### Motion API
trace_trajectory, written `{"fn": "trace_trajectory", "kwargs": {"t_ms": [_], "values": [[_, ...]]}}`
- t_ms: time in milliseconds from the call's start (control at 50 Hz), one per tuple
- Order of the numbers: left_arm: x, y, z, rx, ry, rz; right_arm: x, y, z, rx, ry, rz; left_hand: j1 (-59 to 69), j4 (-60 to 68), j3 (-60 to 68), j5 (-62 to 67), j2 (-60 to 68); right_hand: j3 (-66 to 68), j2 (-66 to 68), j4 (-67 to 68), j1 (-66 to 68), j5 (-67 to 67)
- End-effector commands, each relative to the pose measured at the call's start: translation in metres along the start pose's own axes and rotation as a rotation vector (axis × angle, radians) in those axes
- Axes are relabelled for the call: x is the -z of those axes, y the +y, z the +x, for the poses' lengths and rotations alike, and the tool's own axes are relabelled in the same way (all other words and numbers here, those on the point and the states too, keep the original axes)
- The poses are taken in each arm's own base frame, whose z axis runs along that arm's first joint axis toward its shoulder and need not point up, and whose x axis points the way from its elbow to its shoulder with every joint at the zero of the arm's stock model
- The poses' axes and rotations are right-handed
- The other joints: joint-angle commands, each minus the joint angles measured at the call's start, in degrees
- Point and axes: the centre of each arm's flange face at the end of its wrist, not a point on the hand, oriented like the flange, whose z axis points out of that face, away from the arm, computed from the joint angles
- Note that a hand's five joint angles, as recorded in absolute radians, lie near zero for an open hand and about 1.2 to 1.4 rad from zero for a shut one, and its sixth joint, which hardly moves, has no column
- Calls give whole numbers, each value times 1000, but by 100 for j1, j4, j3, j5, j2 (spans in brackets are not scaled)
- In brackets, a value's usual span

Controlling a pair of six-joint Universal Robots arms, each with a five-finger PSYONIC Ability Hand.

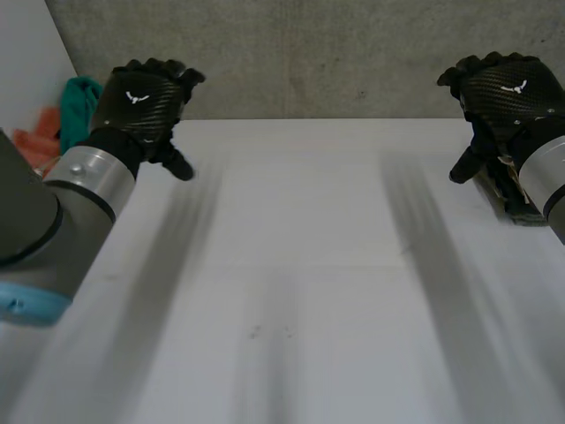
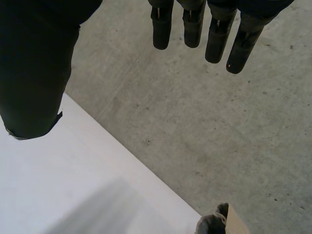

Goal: Fold the laundry.

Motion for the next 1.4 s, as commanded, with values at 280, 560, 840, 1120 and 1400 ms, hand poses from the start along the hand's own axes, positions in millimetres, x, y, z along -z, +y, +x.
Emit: {"fn": "trace_trajectory", "kwargs": {"t_ms": [280, 560, 840, 1120, 1400], "values": [[-89, 166, -142, -304, -73, -287, -9, 23, -9, 11, -39, -66, -29, -36, -84, -123, -44, -226, -268, -363, -189, -384], [-109, 227, -185, -291, -90, -316, -16, 35, -11, 20, -47, -93, 1584, 1577, 1529, 1491, 1569, -226, -268, -363, -189, -384], [-118, 266, -194, -283, -81, -317, -18, 37, -10, 23, -45, -94, 2427, 2419, 2371, 2333, 2411, -226, -268, -363, -189, -384], [-126, 282, -194, -294, -72, -289, -20, 44, -12, 22, -52, -111, 2998, 2991, 2943, 2905, 2983, -226, -268, -363, -189, -384], [-129, 286, -195, -301, -80, -284, -23, 48, -13, 20, -56, -121, 5618, 5611, 5563, 5525, 5603, -226, -268, -363, -189, -384]]}}
